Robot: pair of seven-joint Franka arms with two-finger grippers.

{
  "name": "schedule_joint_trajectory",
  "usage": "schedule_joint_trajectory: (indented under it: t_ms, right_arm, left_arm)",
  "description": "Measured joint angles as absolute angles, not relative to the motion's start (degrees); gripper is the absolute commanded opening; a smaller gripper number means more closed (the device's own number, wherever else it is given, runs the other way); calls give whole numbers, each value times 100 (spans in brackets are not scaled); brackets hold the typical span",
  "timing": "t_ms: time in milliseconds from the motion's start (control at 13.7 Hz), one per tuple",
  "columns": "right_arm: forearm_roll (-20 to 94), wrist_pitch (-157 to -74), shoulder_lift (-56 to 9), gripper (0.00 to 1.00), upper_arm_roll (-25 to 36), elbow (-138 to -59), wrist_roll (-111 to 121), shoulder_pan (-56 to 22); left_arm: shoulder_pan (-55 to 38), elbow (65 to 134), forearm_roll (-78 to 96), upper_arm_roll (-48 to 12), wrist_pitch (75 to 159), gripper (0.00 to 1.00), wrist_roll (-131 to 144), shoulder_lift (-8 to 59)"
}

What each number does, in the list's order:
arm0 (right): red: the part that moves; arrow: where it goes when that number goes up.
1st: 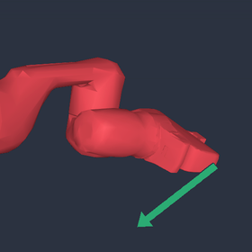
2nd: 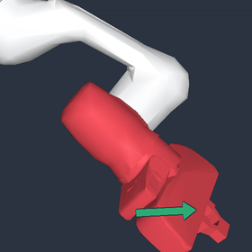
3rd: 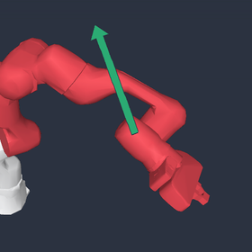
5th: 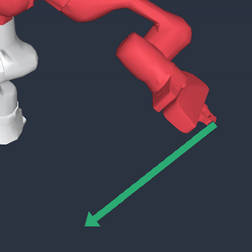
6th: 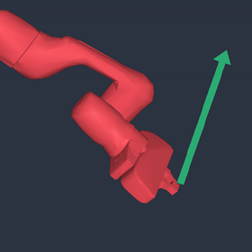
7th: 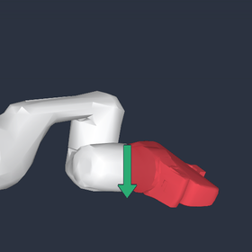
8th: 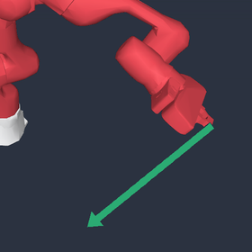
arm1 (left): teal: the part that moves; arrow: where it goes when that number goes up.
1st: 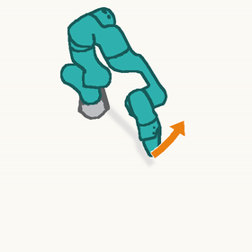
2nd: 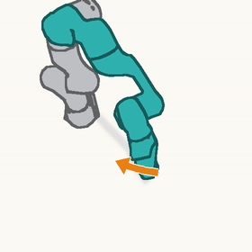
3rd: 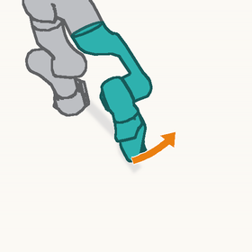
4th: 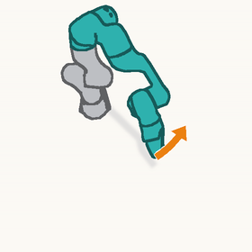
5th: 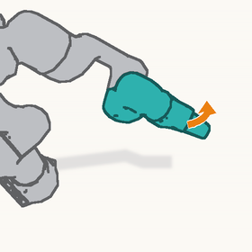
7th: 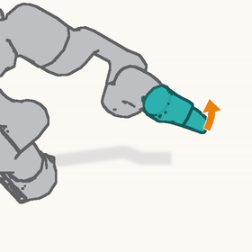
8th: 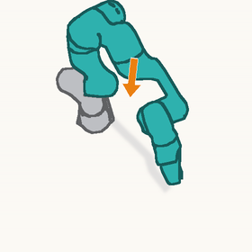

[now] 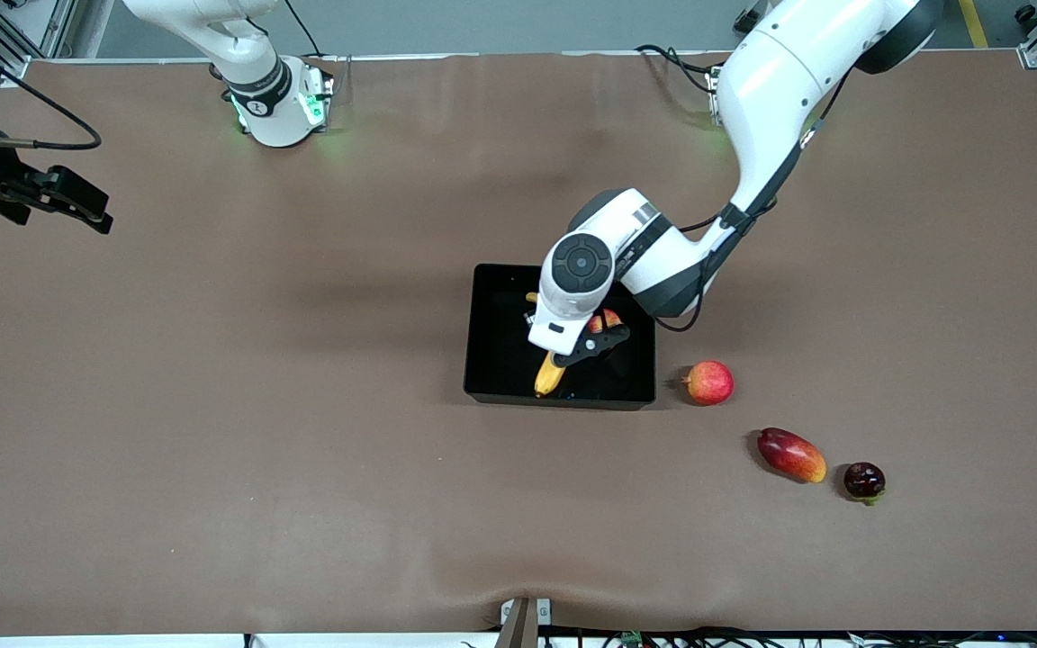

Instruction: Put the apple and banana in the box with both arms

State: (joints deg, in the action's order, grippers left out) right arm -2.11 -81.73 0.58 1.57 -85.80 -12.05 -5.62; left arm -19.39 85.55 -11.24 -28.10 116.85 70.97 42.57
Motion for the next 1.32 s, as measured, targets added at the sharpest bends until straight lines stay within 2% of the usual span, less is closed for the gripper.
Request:
schedule_joint_trajectory:
  t_ms: [146,438,511,584,658,731,1169,1315]
  right_arm:
    - [-211,-8074,65,100,134,-8571,-1450,-573]
    - [-211,-7972,69,100,103,-8569,-1984,-736]
    - [-211,-7972,69,100,91,-8569,-2109,-786]
    - [-211,-7972,69,100,80,-8569,-2231,-832]
    - [-211,-7971,69,100,76,-8569,-2333,-876]
    - [-211,-7971,69,100,69,-8569,-2415,-907]
    - [-215,-7971,69,100,64,-8569,-2490,-927]
    - [-220,-7970,69,100,65,-8569,-2496,-927]
  left_arm:
    - [-2004,8551,-1124,-2808,11701,0,7097,4297]
    - [-2170,8533,-1124,-2759,12037,11,7097,4538]
    - [-2243,8529,-1124,-2676,12163,22,7095,4601]
    - [-2352,8520,-1124,-2541,12279,48,7088,4652]
    - [-2473,8514,-1124,-2393,12369,90,7084,4695]
    - [-2582,8508,-1124,-2268,12425,100,7084,4726]
    - [-2680,8181,-1125,-2157,12429,100,7084,4678]
    - [-2617,7918,-1128,-2122,12048,100,7020,4459]
